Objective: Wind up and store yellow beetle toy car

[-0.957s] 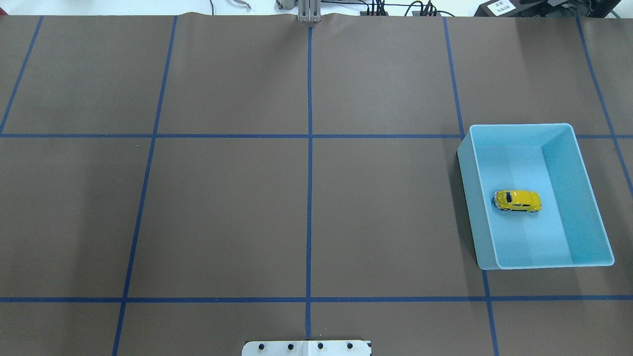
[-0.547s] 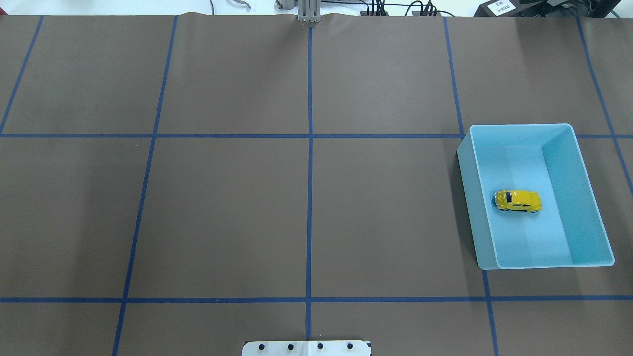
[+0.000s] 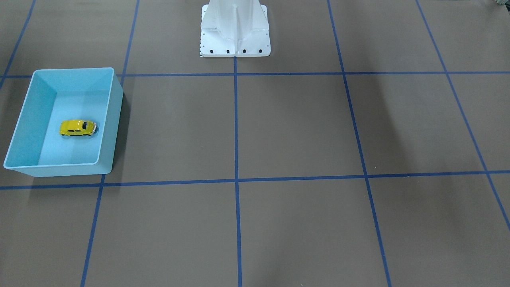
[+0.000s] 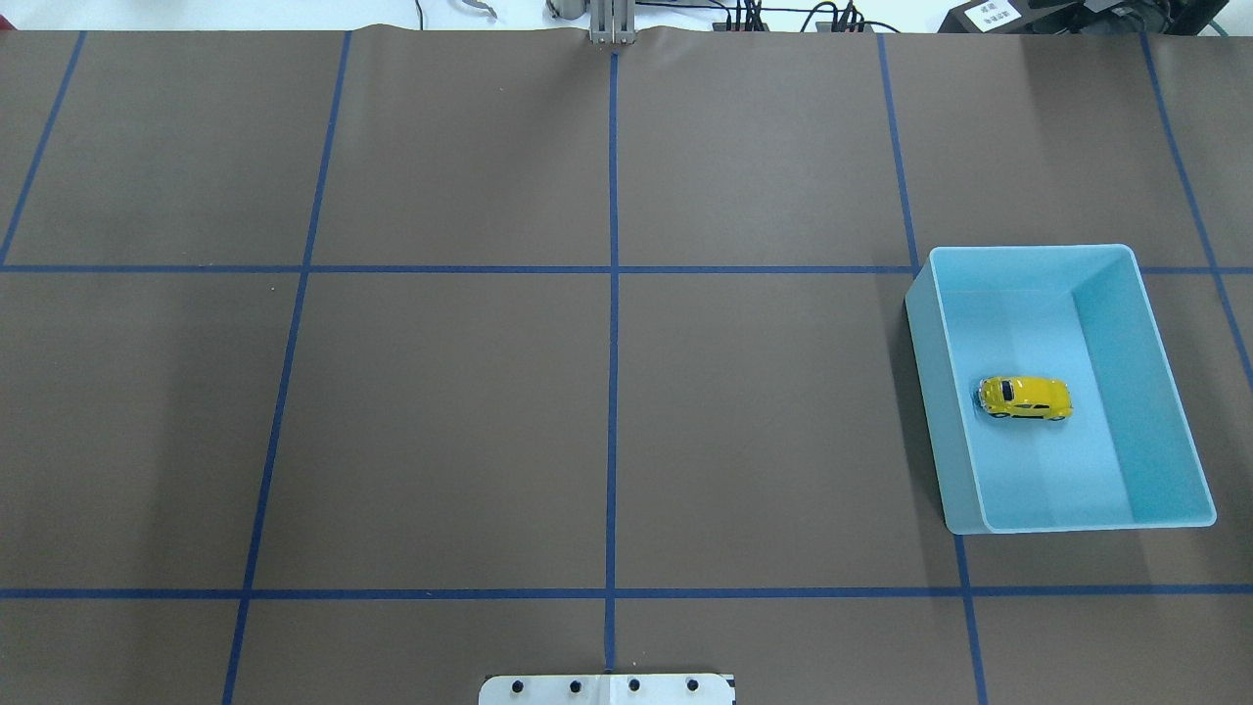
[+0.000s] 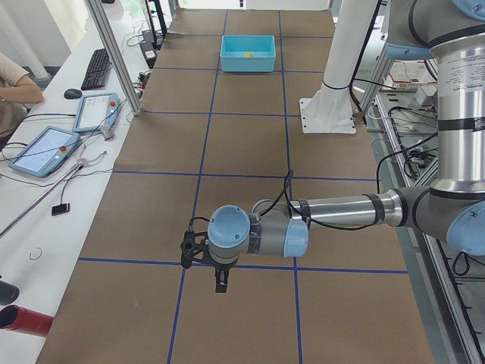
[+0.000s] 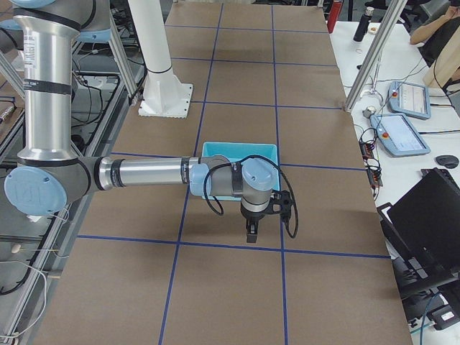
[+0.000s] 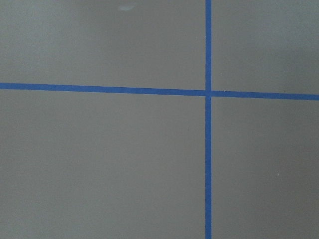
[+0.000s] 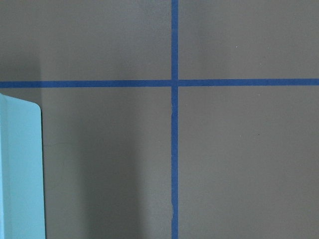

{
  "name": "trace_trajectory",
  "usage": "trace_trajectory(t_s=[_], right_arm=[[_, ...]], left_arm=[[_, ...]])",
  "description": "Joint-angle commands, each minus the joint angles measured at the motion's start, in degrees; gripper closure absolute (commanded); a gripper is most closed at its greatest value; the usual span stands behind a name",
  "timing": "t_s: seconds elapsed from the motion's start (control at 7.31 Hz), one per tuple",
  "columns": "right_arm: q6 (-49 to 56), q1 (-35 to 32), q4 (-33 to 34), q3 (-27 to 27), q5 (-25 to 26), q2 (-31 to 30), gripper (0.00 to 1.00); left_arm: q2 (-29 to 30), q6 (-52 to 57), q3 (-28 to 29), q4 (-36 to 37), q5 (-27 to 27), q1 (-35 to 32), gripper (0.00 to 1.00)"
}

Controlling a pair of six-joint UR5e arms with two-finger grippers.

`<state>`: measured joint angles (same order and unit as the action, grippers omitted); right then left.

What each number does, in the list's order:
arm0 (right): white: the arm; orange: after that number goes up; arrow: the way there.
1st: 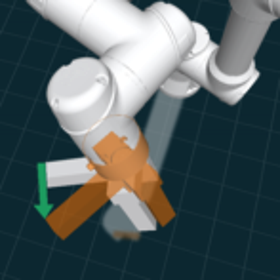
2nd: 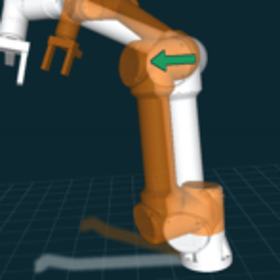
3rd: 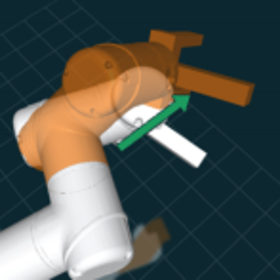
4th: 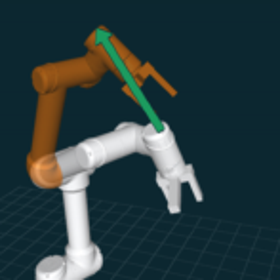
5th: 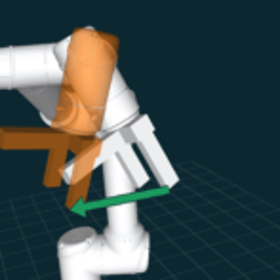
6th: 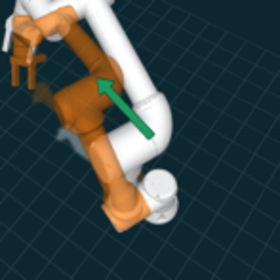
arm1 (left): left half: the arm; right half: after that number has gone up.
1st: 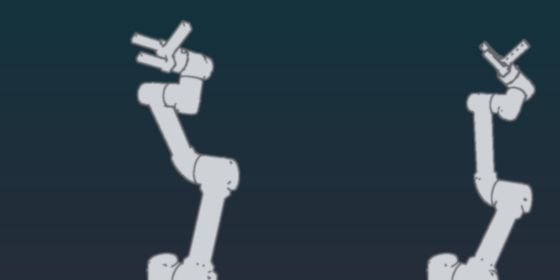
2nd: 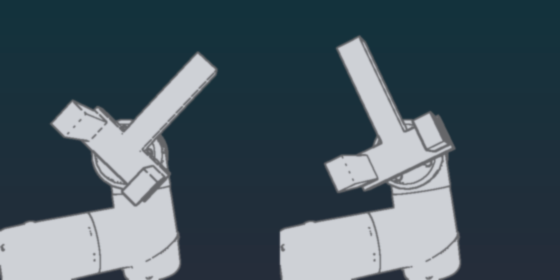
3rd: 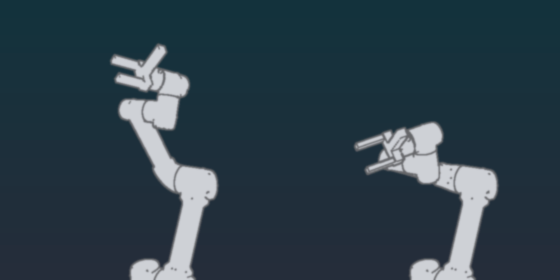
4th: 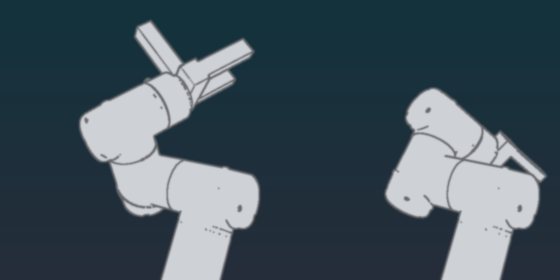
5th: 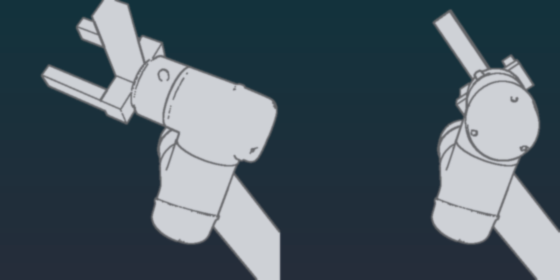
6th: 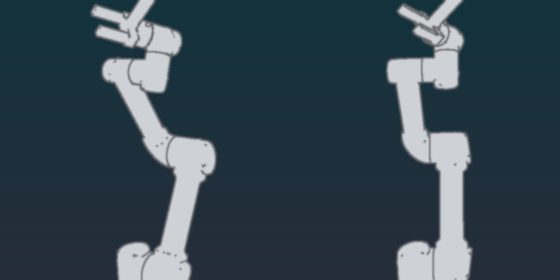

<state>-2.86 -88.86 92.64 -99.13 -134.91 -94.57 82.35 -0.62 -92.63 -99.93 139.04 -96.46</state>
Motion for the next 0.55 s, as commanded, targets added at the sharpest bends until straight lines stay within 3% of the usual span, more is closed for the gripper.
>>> trace_trajectory(t_s=[0.0,0.41], right_arm=[[-0.13,0.0,0.0,0.17,0.0,0.09,0.0],[-0.13,0.0,0.0,0.52,-0.09,0.26,0.0]], left_arm=[[0.0,0.0,0.0,0.0,0.0,0.04,0.0],[0.0,0.0,-0.09,0.0,0.0,0.04,0.0]])
